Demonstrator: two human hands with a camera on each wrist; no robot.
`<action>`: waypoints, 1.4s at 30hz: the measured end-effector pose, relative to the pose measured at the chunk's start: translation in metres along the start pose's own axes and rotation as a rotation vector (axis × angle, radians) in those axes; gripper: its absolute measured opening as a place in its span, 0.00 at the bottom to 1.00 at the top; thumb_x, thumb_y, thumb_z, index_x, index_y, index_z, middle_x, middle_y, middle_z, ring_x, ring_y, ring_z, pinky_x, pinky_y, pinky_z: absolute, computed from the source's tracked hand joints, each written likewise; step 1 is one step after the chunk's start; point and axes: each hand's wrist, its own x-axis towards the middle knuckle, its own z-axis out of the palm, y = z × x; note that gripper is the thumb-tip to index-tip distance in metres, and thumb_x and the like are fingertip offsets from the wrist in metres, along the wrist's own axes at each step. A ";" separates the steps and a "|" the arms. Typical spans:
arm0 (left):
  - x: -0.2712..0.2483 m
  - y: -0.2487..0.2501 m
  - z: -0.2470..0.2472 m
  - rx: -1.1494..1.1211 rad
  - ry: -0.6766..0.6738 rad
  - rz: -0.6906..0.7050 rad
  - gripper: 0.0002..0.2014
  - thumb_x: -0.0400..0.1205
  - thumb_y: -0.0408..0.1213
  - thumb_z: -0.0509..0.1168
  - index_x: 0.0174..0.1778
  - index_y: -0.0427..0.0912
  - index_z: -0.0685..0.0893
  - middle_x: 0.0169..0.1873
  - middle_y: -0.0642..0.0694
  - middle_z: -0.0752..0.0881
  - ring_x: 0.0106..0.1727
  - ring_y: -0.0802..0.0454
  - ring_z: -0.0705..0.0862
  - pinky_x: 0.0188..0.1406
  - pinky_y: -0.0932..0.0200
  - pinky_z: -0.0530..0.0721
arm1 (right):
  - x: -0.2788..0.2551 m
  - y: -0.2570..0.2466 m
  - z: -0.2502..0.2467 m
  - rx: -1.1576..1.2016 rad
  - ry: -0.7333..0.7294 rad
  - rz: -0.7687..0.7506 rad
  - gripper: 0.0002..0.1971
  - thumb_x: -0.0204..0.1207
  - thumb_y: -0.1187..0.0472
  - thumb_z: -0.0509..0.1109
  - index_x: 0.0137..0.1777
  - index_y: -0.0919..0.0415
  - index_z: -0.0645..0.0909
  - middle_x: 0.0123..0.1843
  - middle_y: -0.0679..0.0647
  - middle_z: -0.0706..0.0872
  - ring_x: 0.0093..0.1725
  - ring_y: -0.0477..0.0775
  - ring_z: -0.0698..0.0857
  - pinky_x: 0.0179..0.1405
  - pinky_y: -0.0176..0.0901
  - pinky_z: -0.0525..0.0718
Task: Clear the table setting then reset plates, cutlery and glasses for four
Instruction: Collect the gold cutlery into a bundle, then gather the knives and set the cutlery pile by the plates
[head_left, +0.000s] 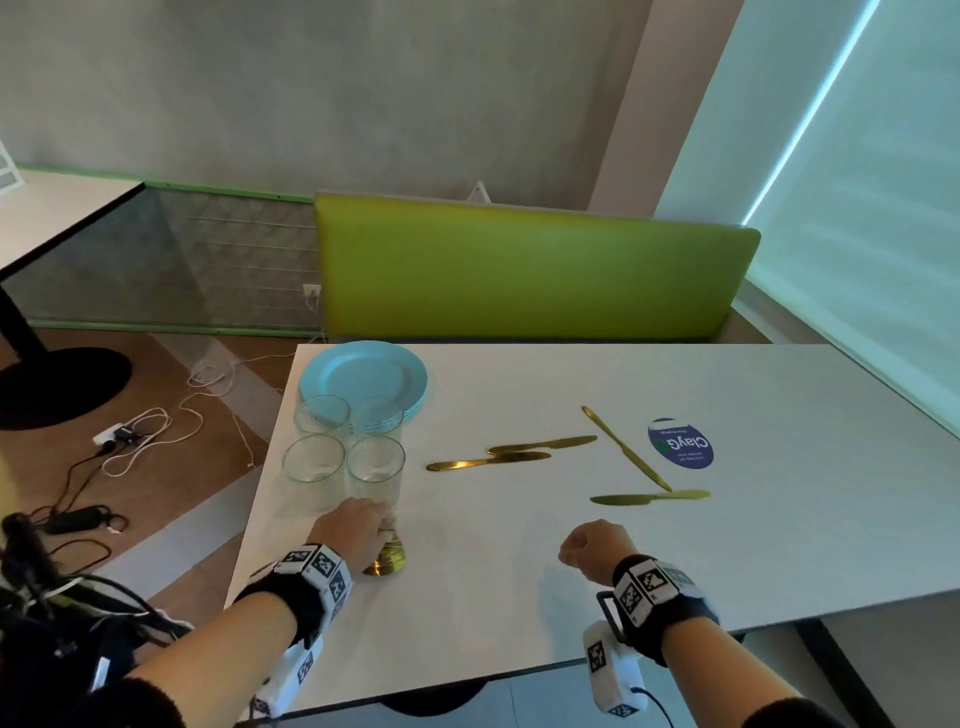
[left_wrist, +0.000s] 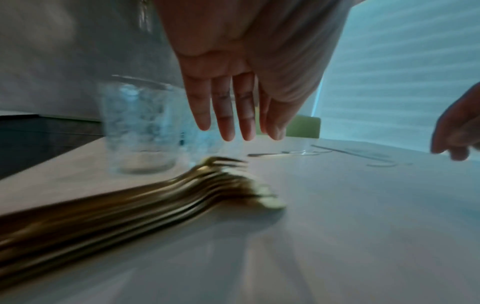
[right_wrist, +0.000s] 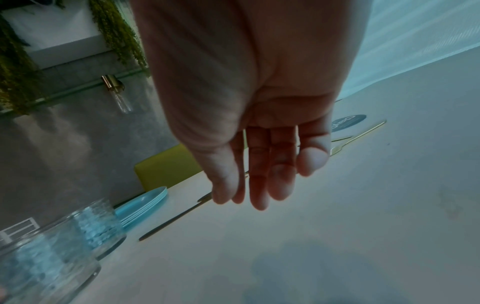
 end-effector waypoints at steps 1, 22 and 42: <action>0.004 0.011 -0.002 -0.023 0.012 0.027 0.15 0.84 0.43 0.57 0.66 0.50 0.78 0.66 0.51 0.79 0.69 0.52 0.75 0.66 0.57 0.75 | 0.001 0.004 -0.004 0.004 0.004 0.006 0.13 0.78 0.57 0.68 0.59 0.61 0.86 0.60 0.55 0.88 0.51 0.48 0.83 0.61 0.39 0.83; 0.160 0.230 -0.009 -0.424 -0.062 0.123 0.11 0.81 0.36 0.64 0.57 0.41 0.86 0.58 0.44 0.87 0.60 0.49 0.84 0.58 0.67 0.76 | 0.115 0.141 -0.075 -0.279 0.119 0.074 0.20 0.82 0.61 0.61 0.74 0.49 0.72 0.69 0.51 0.78 0.66 0.53 0.81 0.62 0.43 0.81; 0.184 0.247 0.010 -0.467 -0.112 0.035 0.11 0.81 0.37 0.63 0.57 0.42 0.85 0.57 0.46 0.87 0.54 0.54 0.83 0.50 0.69 0.74 | 0.147 0.146 -0.080 -0.547 -0.060 -0.081 0.13 0.80 0.57 0.65 0.62 0.58 0.82 0.60 0.55 0.85 0.59 0.56 0.86 0.58 0.46 0.85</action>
